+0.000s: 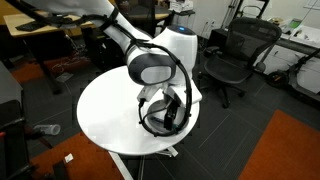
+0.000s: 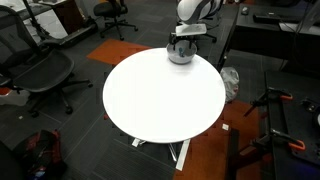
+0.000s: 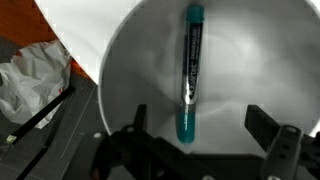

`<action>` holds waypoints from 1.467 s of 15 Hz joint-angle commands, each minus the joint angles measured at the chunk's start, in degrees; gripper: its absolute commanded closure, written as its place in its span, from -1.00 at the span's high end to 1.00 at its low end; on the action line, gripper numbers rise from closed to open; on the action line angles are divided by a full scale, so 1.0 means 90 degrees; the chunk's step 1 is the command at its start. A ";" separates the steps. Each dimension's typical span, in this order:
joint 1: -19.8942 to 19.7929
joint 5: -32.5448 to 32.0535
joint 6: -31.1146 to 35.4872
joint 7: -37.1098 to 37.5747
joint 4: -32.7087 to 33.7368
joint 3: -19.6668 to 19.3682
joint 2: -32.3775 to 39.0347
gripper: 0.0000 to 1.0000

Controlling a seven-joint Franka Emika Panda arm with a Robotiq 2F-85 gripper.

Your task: Move the marker from the grey bowl to the table

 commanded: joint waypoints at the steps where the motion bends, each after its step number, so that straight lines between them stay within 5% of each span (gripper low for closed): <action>1: -0.0064 0.0195 -0.0241 -0.0147 0.0357 0.0003 0.0205 1.00; 3: -0.0084 0.0208 -0.0272 -0.0158 0.0427 0.0019 0.0263 1.00; 5: -0.0085 0.0205 -0.0308 -0.0160 0.0479 0.0020 0.0318 0.47; 15: -0.0091 0.0217 -0.0399 -0.0173 0.0576 0.0030 0.0444 -1.00; 22: 0.0281 -0.0015 -0.0299 -0.0118 -0.0051 -0.0122 -0.0242 -0.91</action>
